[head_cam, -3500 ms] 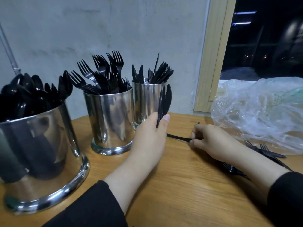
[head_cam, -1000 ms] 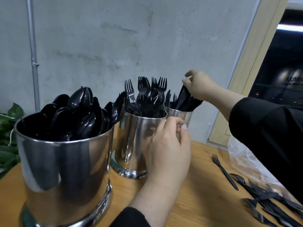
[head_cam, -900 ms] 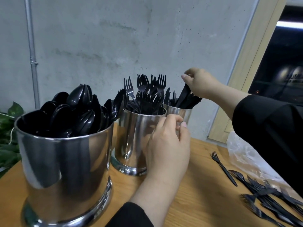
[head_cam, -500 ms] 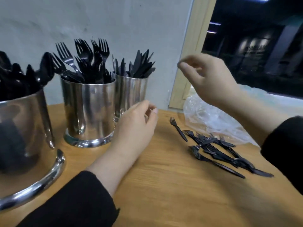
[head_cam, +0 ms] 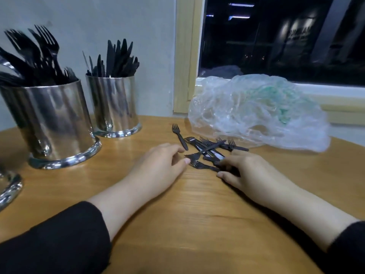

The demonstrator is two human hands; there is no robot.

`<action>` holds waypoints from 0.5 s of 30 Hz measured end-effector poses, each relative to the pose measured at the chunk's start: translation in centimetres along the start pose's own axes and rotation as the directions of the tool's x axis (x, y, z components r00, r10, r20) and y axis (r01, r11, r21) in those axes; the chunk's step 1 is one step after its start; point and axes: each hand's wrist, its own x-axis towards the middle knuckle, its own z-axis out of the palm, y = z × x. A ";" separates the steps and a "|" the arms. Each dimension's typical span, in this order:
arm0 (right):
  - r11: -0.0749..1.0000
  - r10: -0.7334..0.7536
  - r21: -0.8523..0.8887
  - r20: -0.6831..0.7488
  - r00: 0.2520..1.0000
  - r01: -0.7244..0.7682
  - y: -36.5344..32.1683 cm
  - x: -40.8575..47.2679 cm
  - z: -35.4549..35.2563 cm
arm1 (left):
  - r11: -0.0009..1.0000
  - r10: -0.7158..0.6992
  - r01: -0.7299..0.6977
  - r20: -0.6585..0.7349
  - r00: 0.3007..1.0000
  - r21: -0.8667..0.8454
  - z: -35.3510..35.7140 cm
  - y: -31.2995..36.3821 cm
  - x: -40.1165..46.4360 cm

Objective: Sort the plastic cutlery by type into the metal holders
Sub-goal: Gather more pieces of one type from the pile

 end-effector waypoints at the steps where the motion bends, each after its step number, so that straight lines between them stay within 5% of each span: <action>1: 1.000 0.002 0.015 -0.001 1.000 -0.002 -0.1 0.1 0.1 | 1.000 -0.010 0.010 -0.010 1.000 -0.007 0.1 0.0 0.1; 15: 0.977 0.063 0.206 -0.048 0.997 -0.052 -1.2 -0.3 0.1 | 0.992 -0.063 0.064 0.008 0.998 -0.112 -0.1 -0.1 -0.3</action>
